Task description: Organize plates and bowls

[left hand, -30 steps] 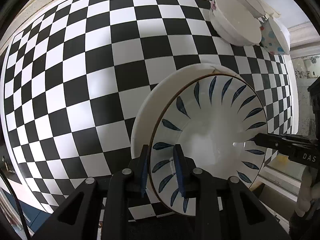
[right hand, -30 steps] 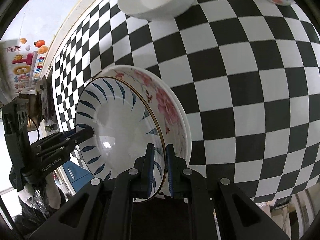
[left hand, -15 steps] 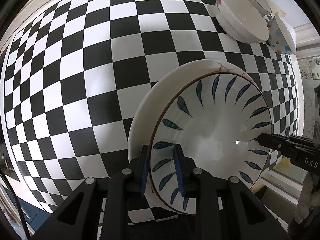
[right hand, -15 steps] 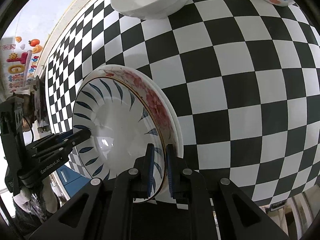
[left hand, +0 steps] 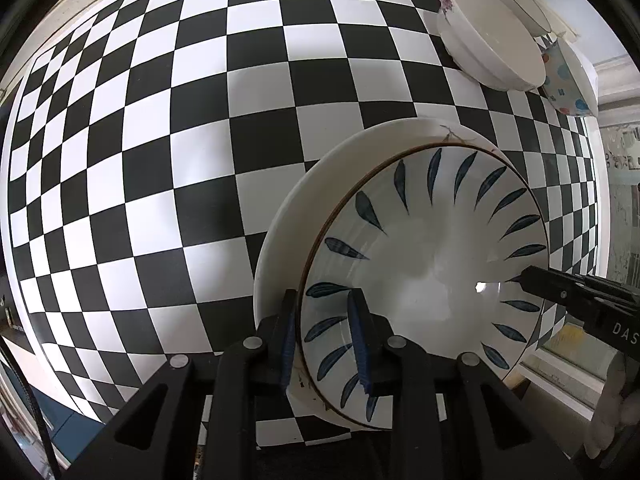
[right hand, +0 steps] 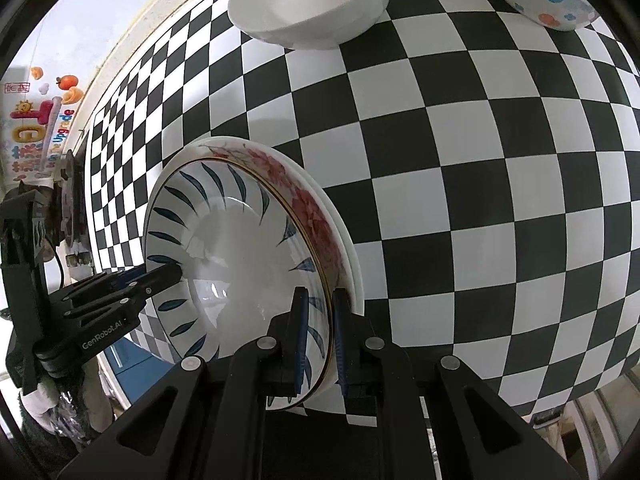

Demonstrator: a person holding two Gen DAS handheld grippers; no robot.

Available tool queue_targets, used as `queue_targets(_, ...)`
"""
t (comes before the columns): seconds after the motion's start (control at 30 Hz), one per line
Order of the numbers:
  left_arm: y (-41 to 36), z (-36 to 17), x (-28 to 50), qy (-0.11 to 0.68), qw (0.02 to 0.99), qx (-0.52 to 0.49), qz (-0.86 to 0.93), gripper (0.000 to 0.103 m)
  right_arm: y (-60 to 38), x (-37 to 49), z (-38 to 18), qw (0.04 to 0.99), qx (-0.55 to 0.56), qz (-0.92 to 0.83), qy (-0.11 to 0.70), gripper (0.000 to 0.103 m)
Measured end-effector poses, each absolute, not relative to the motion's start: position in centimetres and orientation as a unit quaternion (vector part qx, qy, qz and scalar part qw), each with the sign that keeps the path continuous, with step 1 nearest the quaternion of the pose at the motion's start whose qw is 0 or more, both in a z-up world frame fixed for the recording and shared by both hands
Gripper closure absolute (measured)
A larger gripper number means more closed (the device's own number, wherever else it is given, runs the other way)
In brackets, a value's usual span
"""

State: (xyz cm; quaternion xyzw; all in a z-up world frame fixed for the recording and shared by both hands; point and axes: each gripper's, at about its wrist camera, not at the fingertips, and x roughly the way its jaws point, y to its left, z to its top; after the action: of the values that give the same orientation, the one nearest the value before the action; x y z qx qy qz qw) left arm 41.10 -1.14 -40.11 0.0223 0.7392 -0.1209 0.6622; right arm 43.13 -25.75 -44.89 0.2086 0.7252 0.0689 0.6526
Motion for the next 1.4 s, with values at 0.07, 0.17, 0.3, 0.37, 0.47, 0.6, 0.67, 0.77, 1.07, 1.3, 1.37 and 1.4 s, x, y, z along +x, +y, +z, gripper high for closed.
queue_targets(0.07, -1.0, -40.0, 41.2, 0.74, 0.662, 0.018, -0.118, 0.081, -25.8, 43.1, -44.9, 0.65, 0.214, 0.066, 0.726, 0.086)
queue_targets(0.17, -0.8, -39.9, 41.2, 0.74, 0.663, 0.014, -0.112, 0.08, -26.0, 43.1, -45.0, 0.646, 0.225, 0.064, 0.726, 0.086)
queue_targets(0.3, -0.7, -39.8, 41.0, 0.74, 0.665, 0.004, -0.099, 0.08, -25.9, 43.2, -45.0, 0.647, 0.216, 0.067, 0.728, 0.086)
queue_targets(0.37, -0.5, -39.7, 40.9, 0.74, 0.666, -0.001, -0.093, 0.08, -25.8, 43.3, -45.0, 0.646, 0.211, 0.071, 0.73, 0.084)
queue_targets(0.47, 0.1, -39.6, 40.8, 0.743, 0.664, -0.015, -0.078, 0.08, -25.6, 43.4, -45.0, 0.642, 0.208, 0.078, 0.734, 0.079)
queue_targets(0.6, 1.2, -38.3, 40.1, 0.733, 0.677, -0.033, -0.053, 0.08, -25.4, 43.5, -44.6, 0.638, 0.204, 0.098, 0.736, 0.068)
queue_targets(0.67, 1.4, -37.4, 39.7, 0.724, 0.688, -0.031, -0.043, 0.08, -25.2, 43.4, -43.9, 0.643, 0.194, 0.103, 0.733, 0.06)
queue_targets(0.77, 1.8, -35.5, 38.7, 0.708, 0.704, -0.03, -0.033, 0.08, -24.7, 43.0, -42.0, 0.662, 0.167, 0.106, 0.723, 0.051)
queue_targets(1.07, 1.3, -27.6, 33.9, 0.635, 0.772, -0.004, -0.034, 0.07, -22.6, 38.7, -34.5, 0.728, 0.115, 0.099, 0.668, 0.024)
queue_targets(1.3, 0.6, -22.1, 28.7, 0.581, 0.813, 0.011, -0.04, 0.066, -22.3, 32.9, -28.0, 0.783, 0.095, 0.066, 0.611, 0.018)
queue_targets(1.37, 0.6, -21.1, 27.6, 0.57, 0.82, 0.012, -0.045, 0.061, -22.0, 31.2, -26.3, 0.797, 0.081, 0.06, 0.596, 0.016)
queue_targets(1.4, 0.6, -20.2, 26.7, 0.562, 0.826, 0.013, -0.048, 0.06, -21.8, 30.4, -25.5, 0.802, 0.075, 0.059, 0.59, 0.016)
